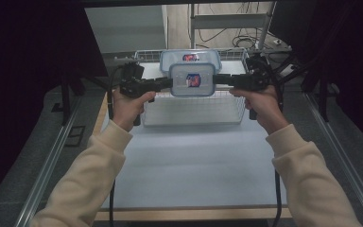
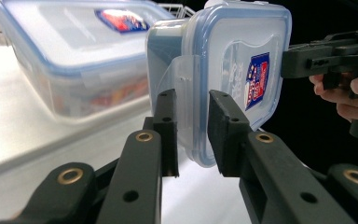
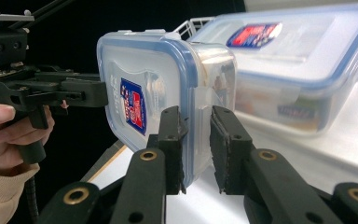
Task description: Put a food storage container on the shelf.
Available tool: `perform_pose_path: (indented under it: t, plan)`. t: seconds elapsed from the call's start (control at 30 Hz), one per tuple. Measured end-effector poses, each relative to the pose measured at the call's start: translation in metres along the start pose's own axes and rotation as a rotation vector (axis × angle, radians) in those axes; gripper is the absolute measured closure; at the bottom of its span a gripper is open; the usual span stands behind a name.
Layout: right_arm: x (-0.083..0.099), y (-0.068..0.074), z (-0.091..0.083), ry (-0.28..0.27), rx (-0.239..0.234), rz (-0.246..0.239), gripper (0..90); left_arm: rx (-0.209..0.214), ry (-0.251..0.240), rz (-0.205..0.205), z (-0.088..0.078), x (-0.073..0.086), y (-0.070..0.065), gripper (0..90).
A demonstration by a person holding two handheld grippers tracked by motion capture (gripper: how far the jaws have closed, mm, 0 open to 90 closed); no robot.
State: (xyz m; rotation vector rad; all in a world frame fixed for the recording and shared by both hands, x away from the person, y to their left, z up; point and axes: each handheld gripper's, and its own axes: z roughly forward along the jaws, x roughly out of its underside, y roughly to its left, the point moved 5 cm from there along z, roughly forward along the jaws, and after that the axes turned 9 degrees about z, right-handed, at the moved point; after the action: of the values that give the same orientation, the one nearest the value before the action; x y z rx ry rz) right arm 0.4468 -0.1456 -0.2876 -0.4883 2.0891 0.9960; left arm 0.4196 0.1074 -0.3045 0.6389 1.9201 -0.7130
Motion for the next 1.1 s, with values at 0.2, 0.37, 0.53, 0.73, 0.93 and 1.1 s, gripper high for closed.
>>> perform_pose_path:
  t: [0.2,0.37,0.53,0.73,0.93,1.1]
  plan:
    - [-0.025,-0.001,0.003,-0.005,0.021,-0.013,74.4,0.003,-0.010,0.001,0.007,-0.021,0.013,74.1]
    - [-0.045,-0.006,0.010,-0.005,0.038,-0.017,74.5,0.003,-0.012,-0.018,0.015,-0.034,0.025,73.9]
    - [-0.062,-0.014,0.020,0.001,0.054,-0.013,74.5,-0.002,-0.003,-0.039,0.024,-0.045,0.040,73.7]
    - [-0.076,-0.027,0.035,0.013,0.059,0.006,74.5,-0.004,0.017,-0.061,0.035,-0.052,0.057,73.6]
    - [-0.083,-0.035,0.045,0.021,0.063,0.024,74.4,-0.007,0.023,-0.089,0.042,-0.054,0.067,73.3]
    - [-0.087,-0.040,0.052,0.028,0.050,0.058,73.6,0.011,0.046,-0.106,0.046,-0.059,0.071,69.1]
